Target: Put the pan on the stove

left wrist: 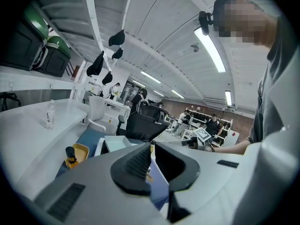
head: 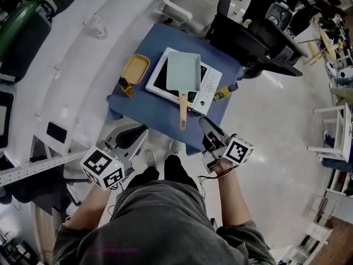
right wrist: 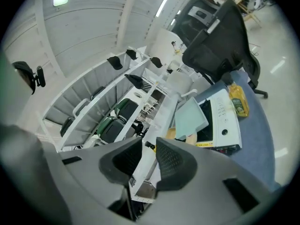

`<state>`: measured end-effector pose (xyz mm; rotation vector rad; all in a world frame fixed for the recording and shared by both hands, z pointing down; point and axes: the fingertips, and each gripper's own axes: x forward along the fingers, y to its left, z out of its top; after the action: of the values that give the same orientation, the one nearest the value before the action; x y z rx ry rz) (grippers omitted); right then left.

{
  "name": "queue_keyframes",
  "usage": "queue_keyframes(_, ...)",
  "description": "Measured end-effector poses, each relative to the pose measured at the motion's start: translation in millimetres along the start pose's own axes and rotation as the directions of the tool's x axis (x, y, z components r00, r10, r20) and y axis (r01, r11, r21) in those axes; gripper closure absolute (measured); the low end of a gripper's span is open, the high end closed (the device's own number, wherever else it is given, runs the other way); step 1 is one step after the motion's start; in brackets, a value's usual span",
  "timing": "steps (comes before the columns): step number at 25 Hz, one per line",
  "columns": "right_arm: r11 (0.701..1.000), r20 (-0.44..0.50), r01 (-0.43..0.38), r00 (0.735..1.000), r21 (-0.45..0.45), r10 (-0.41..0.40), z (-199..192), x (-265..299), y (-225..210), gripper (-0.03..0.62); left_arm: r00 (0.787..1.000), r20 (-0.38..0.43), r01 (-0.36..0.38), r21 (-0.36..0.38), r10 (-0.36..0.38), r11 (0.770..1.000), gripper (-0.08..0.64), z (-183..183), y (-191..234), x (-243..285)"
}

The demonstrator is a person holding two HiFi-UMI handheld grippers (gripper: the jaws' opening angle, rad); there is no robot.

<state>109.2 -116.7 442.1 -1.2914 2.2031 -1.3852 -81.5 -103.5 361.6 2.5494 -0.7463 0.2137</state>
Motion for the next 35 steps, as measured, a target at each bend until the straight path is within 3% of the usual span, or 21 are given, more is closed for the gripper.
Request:
queue_keyframes(9, 0.978, 0.03, -0.035, 0.999, -0.207, 0.042, 31.2, -2.5, 74.2, 0.546, 0.999, 0.04, 0.01, 0.047, -0.012, 0.999, 0.531, 22.6, -3.7, -7.0)
queue_keyframes(18, 0.935, 0.002, -0.04, 0.999, -0.353, 0.044, 34.1, -0.3, 101.6, 0.568, 0.998, 0.054, 0.012, 0.067, -0.016, 0.998, 0.531, 31.1, -2.7, -5.8)
queue_keyframes(30, 0.889, -0.021, -0.036, 0.999, -0.456, 0.03, 43.9, 5.3, 112.3, 0.588, 0.998, 0.057, 0.01, 0.075, -0.014, 0.997, 0.531, 36.8, 1.1, 4.1)
queue_keyframes(35, 0.888, -0.038, -0.047, 0.999, -0.458, 0.033, 43.0, 12.8, 110.0, 0.588, 0.999, 0.048, 0.014, 0.068, -0.017, 0.998, 0.531, 34.7, 0.1, 11.2)
